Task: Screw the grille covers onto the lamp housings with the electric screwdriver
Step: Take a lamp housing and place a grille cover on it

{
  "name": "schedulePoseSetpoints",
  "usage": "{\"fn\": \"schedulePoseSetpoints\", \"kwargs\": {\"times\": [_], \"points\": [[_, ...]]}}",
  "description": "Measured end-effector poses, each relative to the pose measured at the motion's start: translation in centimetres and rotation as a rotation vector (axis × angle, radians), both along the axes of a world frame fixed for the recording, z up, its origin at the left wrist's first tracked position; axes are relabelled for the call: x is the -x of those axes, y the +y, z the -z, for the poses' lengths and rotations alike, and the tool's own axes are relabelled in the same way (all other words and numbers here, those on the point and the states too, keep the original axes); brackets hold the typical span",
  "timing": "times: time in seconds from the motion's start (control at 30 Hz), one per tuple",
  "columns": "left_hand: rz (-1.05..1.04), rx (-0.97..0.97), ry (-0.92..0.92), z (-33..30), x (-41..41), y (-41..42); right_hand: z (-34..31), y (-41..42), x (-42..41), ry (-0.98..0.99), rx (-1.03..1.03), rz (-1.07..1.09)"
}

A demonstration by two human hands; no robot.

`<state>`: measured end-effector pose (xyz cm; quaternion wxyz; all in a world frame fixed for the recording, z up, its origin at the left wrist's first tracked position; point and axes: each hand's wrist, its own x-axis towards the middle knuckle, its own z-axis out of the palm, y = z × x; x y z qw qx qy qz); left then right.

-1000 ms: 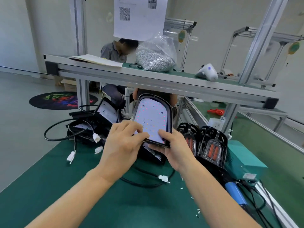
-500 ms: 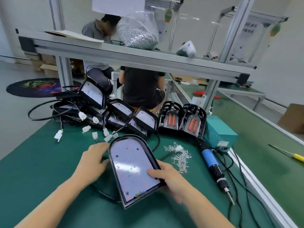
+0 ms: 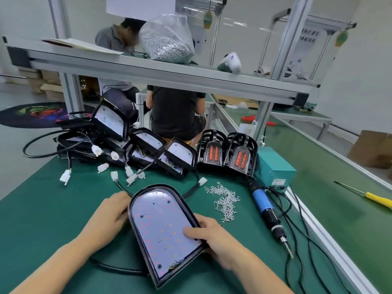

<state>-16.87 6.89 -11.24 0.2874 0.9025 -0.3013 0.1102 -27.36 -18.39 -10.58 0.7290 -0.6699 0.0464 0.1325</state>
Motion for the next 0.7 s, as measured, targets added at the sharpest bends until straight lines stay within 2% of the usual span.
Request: {"fn": "schedulePoseSetpoints", "kwargs": {"times": [0.13,0.27,0.43,0.5,0.53,0.6,0.63,0.7], "points": [[-0.213,0.18,-0.052,-1.0,-0.1,3.2,-0.4,-1.2,-1.1,-0.019,0.048,-0.028],[-0.522,0.279,0.075,-0.8,-0.5,5.0,-1.2,-1.9,-3.6,0.006,0.18,-0.031],[-0.68,0.003,0.254,-0.1,0.3,5.9,-2.4,-3.0,-6.7,0.045,0.388,-0.101],[-0.695,-0.119,0.174,-0.2,0.6,5.4,-2.5,-3.1,-7.5,0.049,0.444,-0.131],[-0.668,-0.12,0.098,-0.3,0.8,4.9,-2.4,-3.0,-7.8,0.044,0.463,-0.138],[-0.551,0.001,-0.009,-0.7,1.5,3.0,-2.1,-2.7,-8.2,0.025,0.496,-0.119],[-0.483,0.099,0.005,-0.9,1.8,1.8,-1.9,-2.6,-8.3,0.017,0.502,-0.1],[-0.385,0.297,0.147,-0.9,2.0,-0.8,-1.5,-2.5,-8.4,0.008,0.491,-0.076]]}}
